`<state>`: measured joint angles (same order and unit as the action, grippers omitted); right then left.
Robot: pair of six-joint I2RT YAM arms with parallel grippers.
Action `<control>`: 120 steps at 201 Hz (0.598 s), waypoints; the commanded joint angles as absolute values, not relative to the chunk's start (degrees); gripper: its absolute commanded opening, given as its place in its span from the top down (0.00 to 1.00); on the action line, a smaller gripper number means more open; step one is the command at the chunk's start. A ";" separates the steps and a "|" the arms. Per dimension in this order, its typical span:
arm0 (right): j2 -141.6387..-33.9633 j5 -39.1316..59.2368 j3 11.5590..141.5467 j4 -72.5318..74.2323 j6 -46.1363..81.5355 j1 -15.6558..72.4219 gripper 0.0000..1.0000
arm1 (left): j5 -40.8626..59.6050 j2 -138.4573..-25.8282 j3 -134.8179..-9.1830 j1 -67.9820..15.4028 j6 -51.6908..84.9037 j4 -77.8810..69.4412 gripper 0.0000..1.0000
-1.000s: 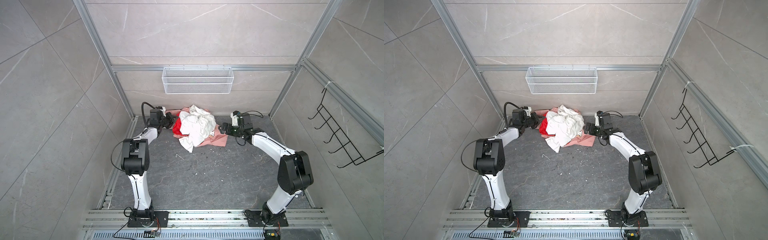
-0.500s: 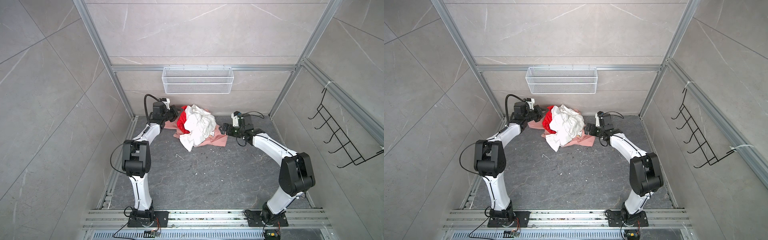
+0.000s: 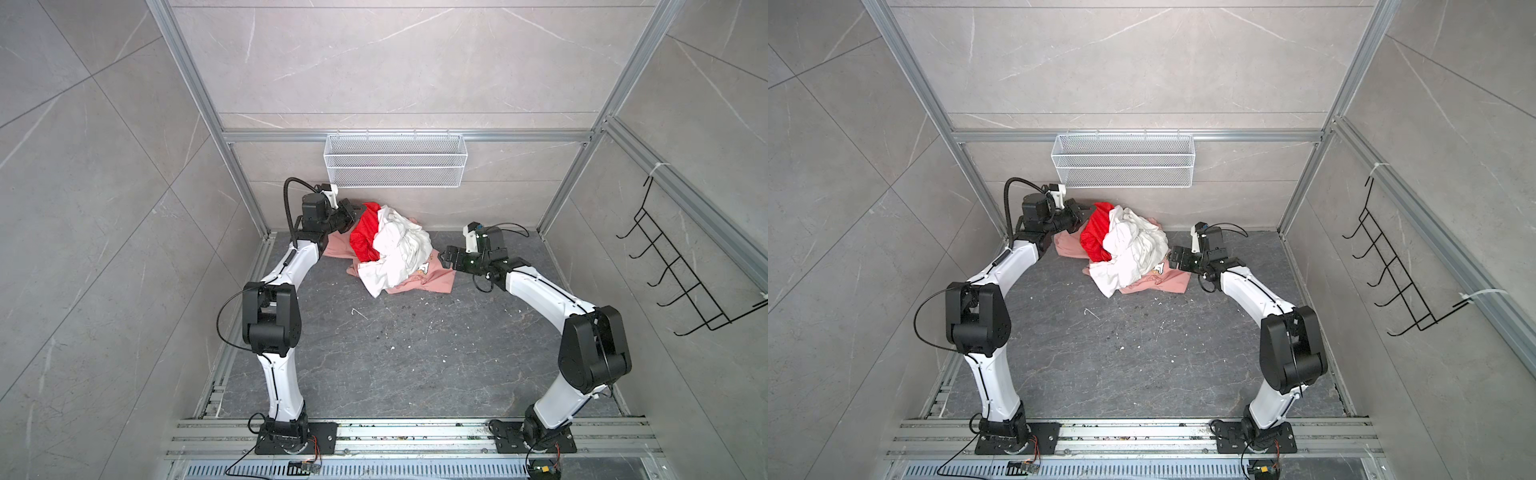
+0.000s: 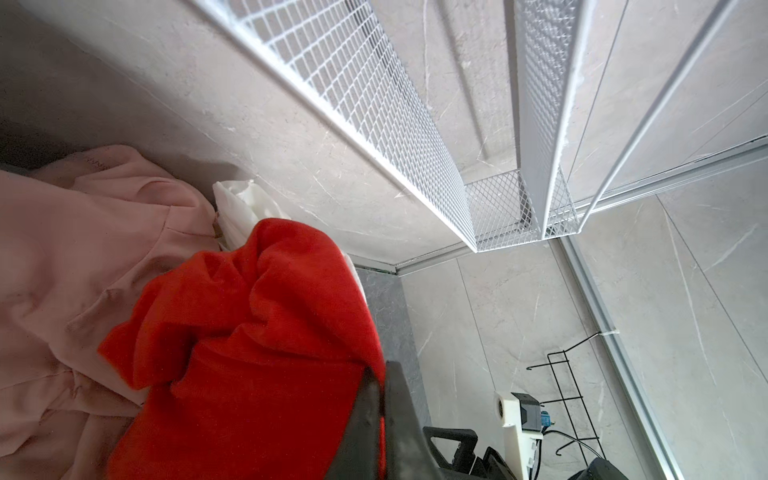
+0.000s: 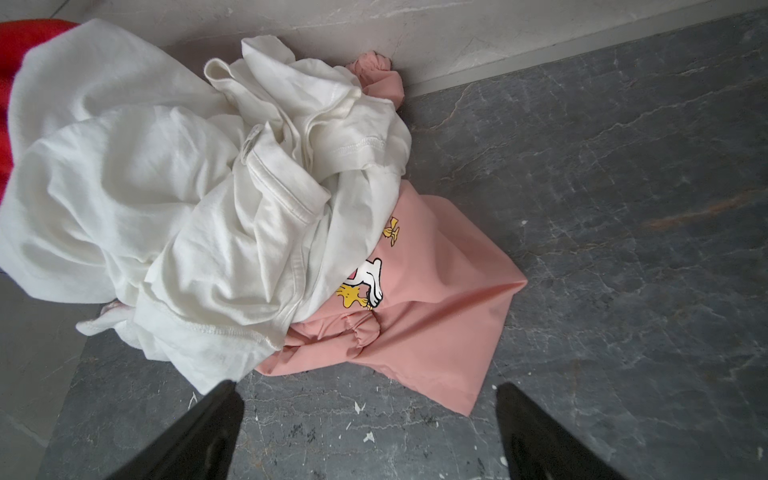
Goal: Pick out a specific cloth from the pile
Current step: 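Lift the red cloth upward out of the pile with the left gripper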
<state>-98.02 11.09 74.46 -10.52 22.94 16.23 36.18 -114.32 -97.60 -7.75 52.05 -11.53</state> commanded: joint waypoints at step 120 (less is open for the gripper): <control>-95.88 10.35 73.95 -10.72 23.47 16.63 0.03 | 36.31 -106.04 -101.16 -8.09 52.93 -18.70 1.00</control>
<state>-97.93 11.09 74.46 -10.52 22.96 16.23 36.10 -111.11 -97.73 -8.08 52.36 -12.45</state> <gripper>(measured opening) 0.971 0.048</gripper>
